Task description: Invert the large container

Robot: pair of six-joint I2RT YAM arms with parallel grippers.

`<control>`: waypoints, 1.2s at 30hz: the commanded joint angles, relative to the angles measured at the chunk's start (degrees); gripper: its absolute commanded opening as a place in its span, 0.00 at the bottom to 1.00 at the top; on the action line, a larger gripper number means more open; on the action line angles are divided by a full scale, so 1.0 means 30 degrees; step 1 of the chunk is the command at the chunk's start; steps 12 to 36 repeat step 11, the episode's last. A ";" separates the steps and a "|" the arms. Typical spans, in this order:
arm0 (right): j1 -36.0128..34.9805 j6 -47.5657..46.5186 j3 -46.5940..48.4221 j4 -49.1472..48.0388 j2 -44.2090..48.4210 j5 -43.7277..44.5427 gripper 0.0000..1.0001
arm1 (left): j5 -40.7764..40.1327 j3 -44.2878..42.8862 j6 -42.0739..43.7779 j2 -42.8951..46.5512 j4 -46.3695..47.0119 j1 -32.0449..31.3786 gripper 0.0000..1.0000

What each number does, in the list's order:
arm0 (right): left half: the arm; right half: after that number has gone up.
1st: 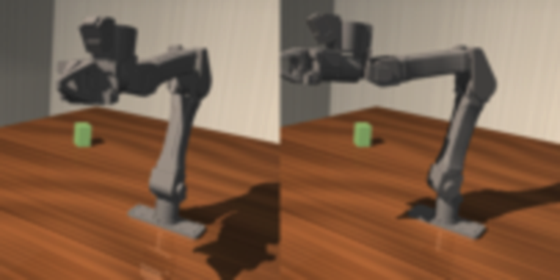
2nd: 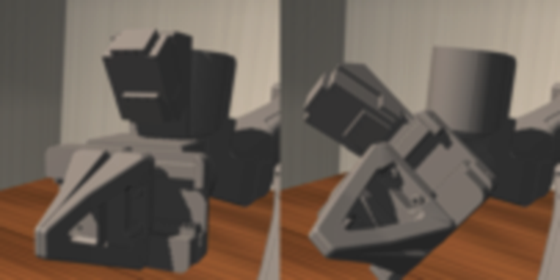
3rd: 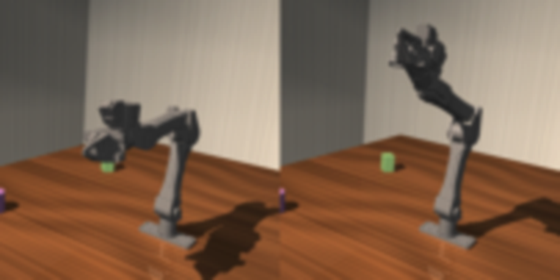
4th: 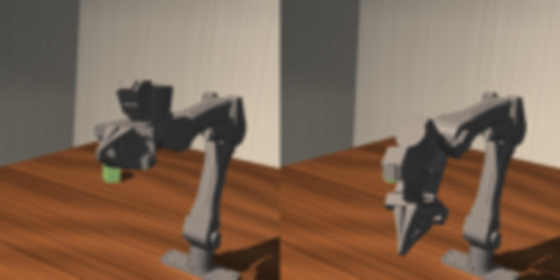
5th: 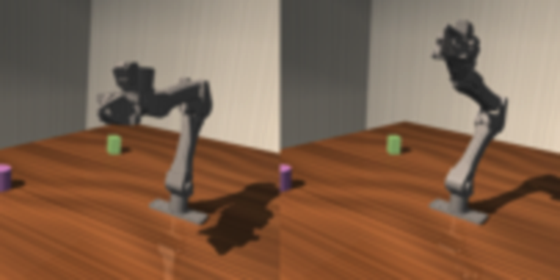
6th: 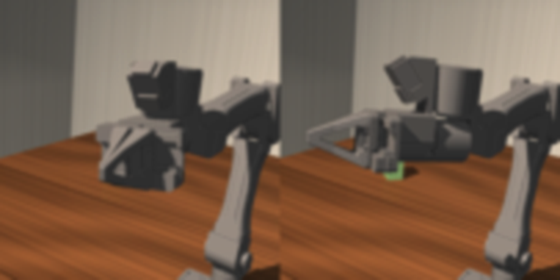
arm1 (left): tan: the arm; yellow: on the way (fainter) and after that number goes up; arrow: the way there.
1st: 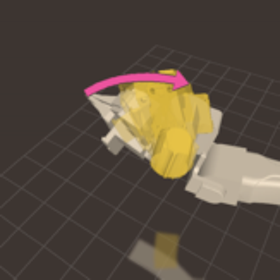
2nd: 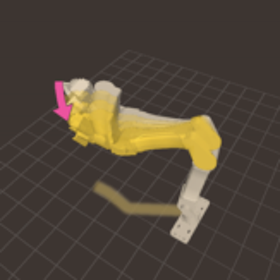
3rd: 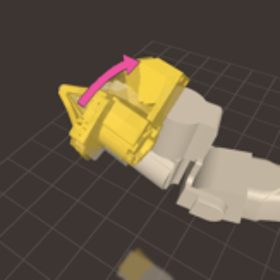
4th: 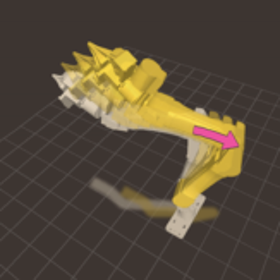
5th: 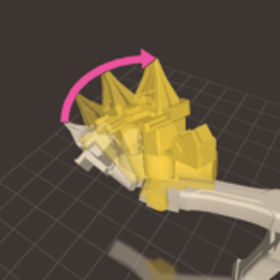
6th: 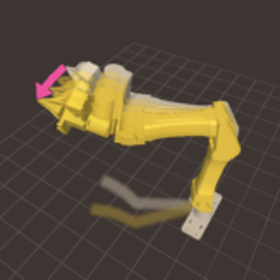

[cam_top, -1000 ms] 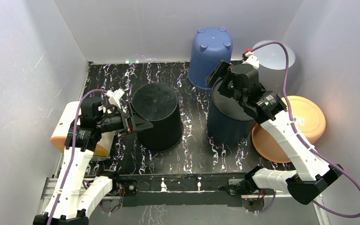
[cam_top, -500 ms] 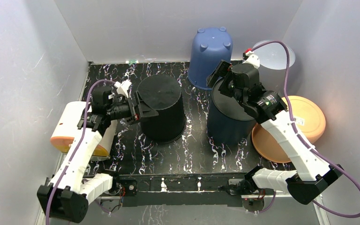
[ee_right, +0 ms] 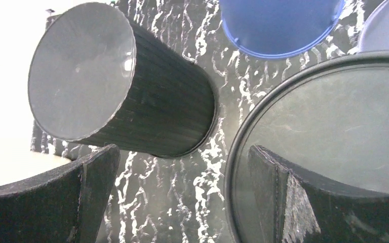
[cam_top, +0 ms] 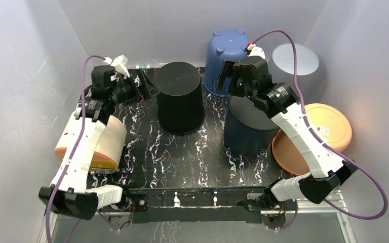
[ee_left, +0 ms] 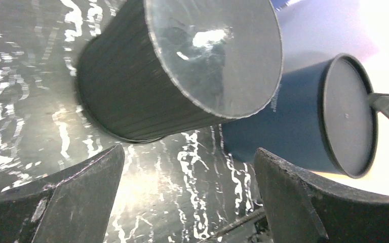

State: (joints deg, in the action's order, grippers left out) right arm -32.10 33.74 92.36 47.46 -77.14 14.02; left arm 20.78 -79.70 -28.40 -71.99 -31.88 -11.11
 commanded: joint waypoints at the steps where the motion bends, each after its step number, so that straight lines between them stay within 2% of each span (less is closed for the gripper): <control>1: 0.0116 -0.3009 0.4517 0.0519 -0.0964 0.2068 0.98 | -0.3807 -0.0483 0.0851 0.2999 -0.4164 -0.0089 0.98; 4: 0.0094 -0.3111 0.4957 0.0038 -0.0624 0.2911 0.98 | -0.5070 -0.0473 0.1107 0.3973 -0.4883 -0.0102 0.98; 8: 0.0119 -0.2846 0.1620 -0.3399 0.2083 0.2554 0.98 | -0.5136 -0.0130 0.1121 0.4828 -0.3413 -0.0103 0.98; 11: 0.0096 -0.2858 0.0505 -0.4341 0.2850 0.3081 0.98 | -0.4671 -0.0439 0.1181 0.4275 -0.3253 -0.0086 0.98; 36: 0.0096 -0.2858 0.0505 -0.4341 0.2850 0.3081 0.98 | -0.4671 -0.0439 0.1181 0.4275 -0.3253 -0.0086 0.98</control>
